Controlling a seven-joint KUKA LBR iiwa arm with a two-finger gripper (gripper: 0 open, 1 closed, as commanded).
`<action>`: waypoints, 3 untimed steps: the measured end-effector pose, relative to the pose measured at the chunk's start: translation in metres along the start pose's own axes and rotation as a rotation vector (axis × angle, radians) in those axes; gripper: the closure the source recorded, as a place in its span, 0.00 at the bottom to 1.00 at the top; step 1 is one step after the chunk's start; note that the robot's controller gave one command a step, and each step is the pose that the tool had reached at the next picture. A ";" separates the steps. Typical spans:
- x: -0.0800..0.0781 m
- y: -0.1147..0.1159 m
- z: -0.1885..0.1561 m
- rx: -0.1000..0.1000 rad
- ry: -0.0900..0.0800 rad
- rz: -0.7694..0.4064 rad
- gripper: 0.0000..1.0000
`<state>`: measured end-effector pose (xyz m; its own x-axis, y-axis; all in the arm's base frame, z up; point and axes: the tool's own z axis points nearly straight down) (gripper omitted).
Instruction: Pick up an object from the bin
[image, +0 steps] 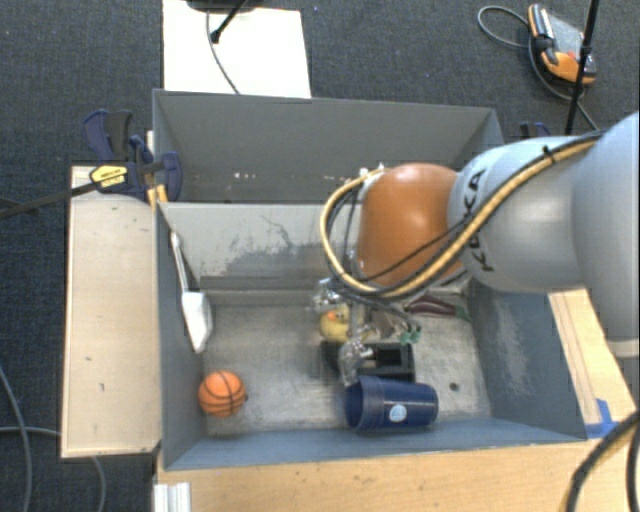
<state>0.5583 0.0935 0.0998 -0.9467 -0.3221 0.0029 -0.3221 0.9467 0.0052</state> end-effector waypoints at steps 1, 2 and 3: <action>-0.006 -0.002 -0.003 0.006 0.003 -0.037 0.00; 0.018 -0.054 0.018 -0.009 -0.010 -0.114 1.00; 0.018 -0.054 0.019 -0.009 -0.010 -0.112 1.00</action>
Offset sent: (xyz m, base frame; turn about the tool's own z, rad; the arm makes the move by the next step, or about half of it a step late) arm -0.0024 -0.0681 -0.0268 -0.1160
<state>0.5585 0.0362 0.0810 -0.9047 -0.4260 -0.0080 -0.4261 0.9046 0.0141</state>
